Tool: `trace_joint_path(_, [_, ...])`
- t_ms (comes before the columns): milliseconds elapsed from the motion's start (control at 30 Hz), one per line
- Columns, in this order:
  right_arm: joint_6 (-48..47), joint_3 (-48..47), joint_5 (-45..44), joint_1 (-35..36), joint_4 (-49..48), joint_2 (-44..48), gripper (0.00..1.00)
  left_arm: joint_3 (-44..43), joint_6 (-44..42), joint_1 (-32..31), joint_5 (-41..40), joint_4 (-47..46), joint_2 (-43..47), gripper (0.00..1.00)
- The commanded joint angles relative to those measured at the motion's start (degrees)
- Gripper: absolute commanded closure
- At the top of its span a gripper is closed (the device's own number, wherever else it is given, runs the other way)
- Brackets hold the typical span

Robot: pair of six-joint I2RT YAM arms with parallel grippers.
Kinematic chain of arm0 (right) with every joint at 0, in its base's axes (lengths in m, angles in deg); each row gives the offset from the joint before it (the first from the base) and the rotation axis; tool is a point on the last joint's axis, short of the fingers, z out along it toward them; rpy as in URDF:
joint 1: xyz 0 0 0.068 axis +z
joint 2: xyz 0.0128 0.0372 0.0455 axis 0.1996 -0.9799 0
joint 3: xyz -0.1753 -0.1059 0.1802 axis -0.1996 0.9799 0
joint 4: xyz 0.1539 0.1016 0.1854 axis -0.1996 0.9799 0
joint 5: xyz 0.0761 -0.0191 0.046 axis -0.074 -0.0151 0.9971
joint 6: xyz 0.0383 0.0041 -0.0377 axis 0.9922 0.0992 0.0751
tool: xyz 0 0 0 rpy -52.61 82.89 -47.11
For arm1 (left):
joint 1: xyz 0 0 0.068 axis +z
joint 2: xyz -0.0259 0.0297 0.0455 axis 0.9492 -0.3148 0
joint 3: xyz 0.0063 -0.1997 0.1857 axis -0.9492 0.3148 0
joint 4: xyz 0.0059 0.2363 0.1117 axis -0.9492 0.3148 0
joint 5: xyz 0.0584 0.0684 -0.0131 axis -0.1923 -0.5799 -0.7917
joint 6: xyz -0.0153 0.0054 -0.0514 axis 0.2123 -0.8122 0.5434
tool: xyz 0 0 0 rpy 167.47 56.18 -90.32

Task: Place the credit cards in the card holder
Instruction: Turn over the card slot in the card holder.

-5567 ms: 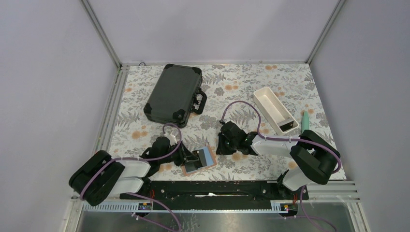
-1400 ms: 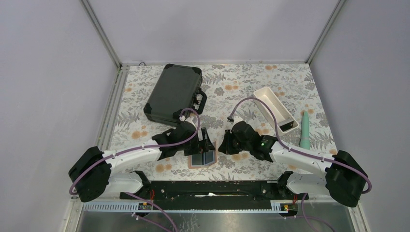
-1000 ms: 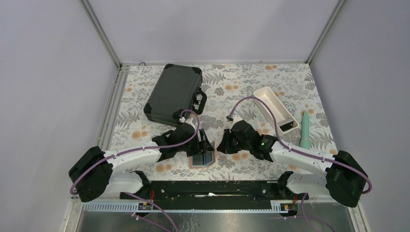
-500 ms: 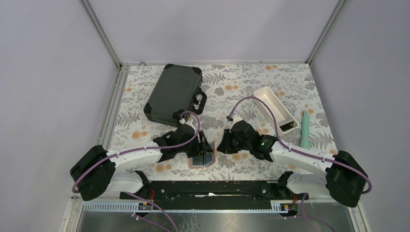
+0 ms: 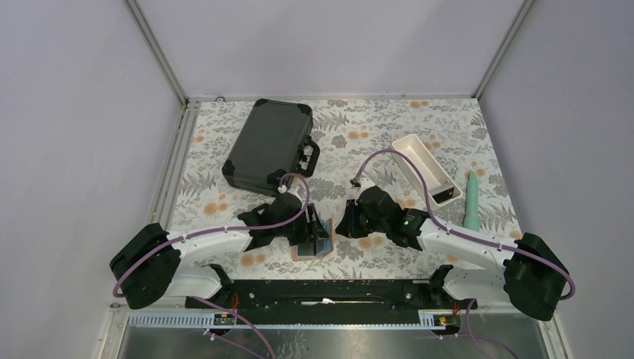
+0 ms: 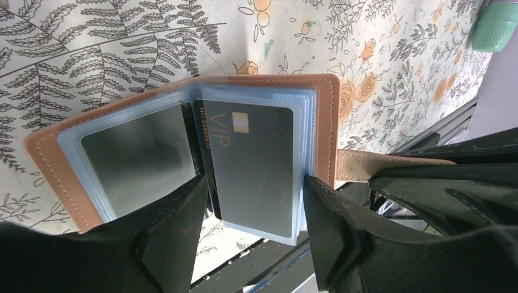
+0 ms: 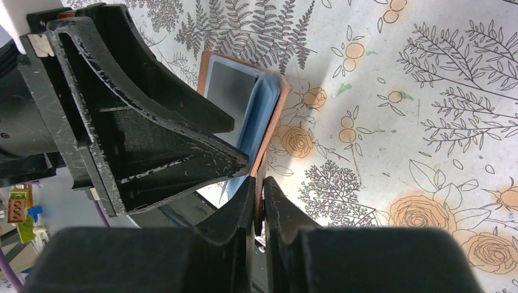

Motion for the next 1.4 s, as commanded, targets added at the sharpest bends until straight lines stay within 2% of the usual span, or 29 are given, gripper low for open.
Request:
trace_joint_path(0, [0.0,-1.5,-1.4,0.4,-0.7,1.3,1.00,0.8,-0.5,0.2,-0.6,-0.1,2.0,0.40])
trace_joint_path(400, [0.1,-1.1,-2.0,0.5,-0.1,1.4,1.00,2.3,0.0,0.3,-1.9,0.9,5.1,0.40])
trace_joint_path(600, [0.2,-0.9,-2.2,0.5,-0.1,1.4,1.00,2.9,0.2,0.2,-2.5,1.2,6.2,0.49])
trace_joint_path(700, [0.2,-0.9,-2.8,0.5,0.3,1.5,1.00,2.9,0.1,0.2,-2.8,2.2,6.7,0.46])
trace_joint_path(833, [0.1,-0.7,-3.3,0.5,0.5,1.9,1.00,3.5,0.0,0.2,-3.3,1.8,7.5,0.59])
trace_joint_path(1000, [0.2,-0.6,-3.3,0.5,0.6,1.4,1.00,3.5,-0.6,0.2,-2.6,0.6,7.7,0.68])
trace_joint_path(1233, [1.0,-0.5,-7.2,0.5,2.1,-0.8,1.00,3.7,-0.7,0.2,-2.5,0.0,7.9,0.89])
trace_joint_path(1267, [1.1,-1.1,-8.6,0.4,3.3,-1.2,0.99,3.8,-0.8,0.2,-2.4,-0.1,7.8,0.90])
trace_joint_path(1300, [1.3,-1.9,-10.1,0.5,4.8,-1.4,0.94,3.8,-0.9,0.2,-2.3,-0.1,7.8,0.91])
trace_joint_path(1333, [1.3,-2.9,-11.8,0.5,6.6,-1.5,0.87,3.8,-0.9,0.2,-2.2,-0.1,7.7,0.93])
trace_joint_path(1367, [1.3,-4.0,-13.4,0.5,8.2,-1.3,0.76,3.8,-0.9,0.2,-2.2,-0.1,7.7,0.93])
